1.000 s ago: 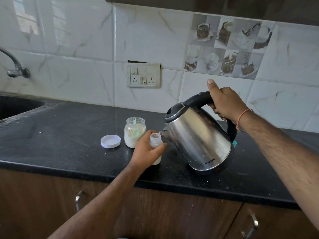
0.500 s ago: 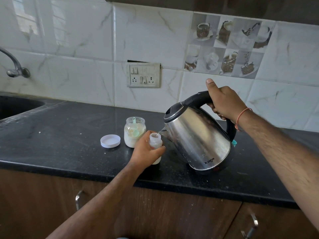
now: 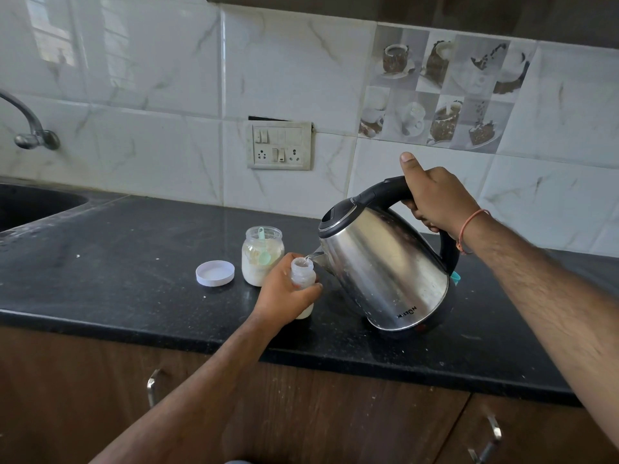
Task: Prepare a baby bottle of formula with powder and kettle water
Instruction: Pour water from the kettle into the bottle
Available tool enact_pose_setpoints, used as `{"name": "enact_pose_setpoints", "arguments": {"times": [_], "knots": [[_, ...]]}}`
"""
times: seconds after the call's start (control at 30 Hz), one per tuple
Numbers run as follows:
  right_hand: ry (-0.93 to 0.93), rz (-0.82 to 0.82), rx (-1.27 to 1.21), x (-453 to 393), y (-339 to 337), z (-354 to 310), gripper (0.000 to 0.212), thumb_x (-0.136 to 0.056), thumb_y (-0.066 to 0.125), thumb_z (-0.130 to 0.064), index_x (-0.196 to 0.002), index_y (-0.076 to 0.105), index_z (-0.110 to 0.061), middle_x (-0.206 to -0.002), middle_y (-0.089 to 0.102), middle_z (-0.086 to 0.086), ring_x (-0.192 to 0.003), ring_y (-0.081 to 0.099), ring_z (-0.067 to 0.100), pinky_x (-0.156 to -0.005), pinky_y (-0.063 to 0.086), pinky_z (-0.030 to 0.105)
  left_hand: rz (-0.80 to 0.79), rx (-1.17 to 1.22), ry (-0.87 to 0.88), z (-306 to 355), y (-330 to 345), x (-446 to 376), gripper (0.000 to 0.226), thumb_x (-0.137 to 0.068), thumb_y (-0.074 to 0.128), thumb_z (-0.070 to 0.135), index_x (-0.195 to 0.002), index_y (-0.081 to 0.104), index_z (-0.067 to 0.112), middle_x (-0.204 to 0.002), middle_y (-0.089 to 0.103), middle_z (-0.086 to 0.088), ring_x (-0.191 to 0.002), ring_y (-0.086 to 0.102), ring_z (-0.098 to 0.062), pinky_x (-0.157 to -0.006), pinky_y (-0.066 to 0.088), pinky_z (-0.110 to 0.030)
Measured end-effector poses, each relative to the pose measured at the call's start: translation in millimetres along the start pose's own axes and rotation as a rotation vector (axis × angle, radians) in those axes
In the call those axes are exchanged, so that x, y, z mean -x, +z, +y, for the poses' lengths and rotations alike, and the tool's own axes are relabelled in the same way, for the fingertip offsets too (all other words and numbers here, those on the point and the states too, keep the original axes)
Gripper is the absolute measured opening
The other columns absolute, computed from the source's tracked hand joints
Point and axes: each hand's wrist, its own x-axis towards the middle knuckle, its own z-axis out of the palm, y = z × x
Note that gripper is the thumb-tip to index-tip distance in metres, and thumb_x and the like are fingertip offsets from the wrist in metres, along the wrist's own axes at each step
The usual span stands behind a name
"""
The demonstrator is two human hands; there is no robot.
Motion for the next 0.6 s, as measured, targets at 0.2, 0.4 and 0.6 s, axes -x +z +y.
{"name": "enact_pose_setpoints", "arguments": {"times": [0.2,0.4,0.6], "knots": [[-0.001,0.006,-0.004,0.4,0.8,-0.1,0.081,-0.107,0.033,-0.073,-0.059,0.055,-0.012,-0.044,0.048,-0.004,-0.037,0.037,0.017,-0.049,0.035,0.028,-0.034,0.032,-0.009,-0.4,-0.5,-0.2,0.053,-0.079,0.093,0.013,-0.116,0.06,0.029,-0.107,0.076,0.002,-0.102,0.074,-0.013,-0.088,0.058,-0.028],[0.008,0.006,-0.009,0.7,-0.1,-0.6,0.08,-0.107,0.033,-0.073,-0.059,0.054,-0.013,-0.042,0.046,-0.006,-0.035,0.036,0.014,-0.049,0.035,0.028,-0.062,0.225,-0.005,2.2,-0.7,2.6,0.061,-0.074,0.088,0.031,-0.128,0.059,0.024,-0.109,0.078,-0.008,-0.096,0.074,-0.012,-0.083,0.06,-0.026],[0.009,0.007,-0.008,0.0,-0.1,1.3,0.08,-0.106,0.032,-0.074,-0.059,0.054,-0.013,-0.045,0.046,-0.003,-0.038,0.036,0.017,-0.049,0.034,0.028,-0.007,0.421,-0.194,11.6,-4.1,1.9,0.037,-0.092,0.05,0.054,-0.104,0.074,0.028,-0.111,0.076,-0.01,-0.105,0.071,-0.03,-0.096,0.059,-0.051]]}}
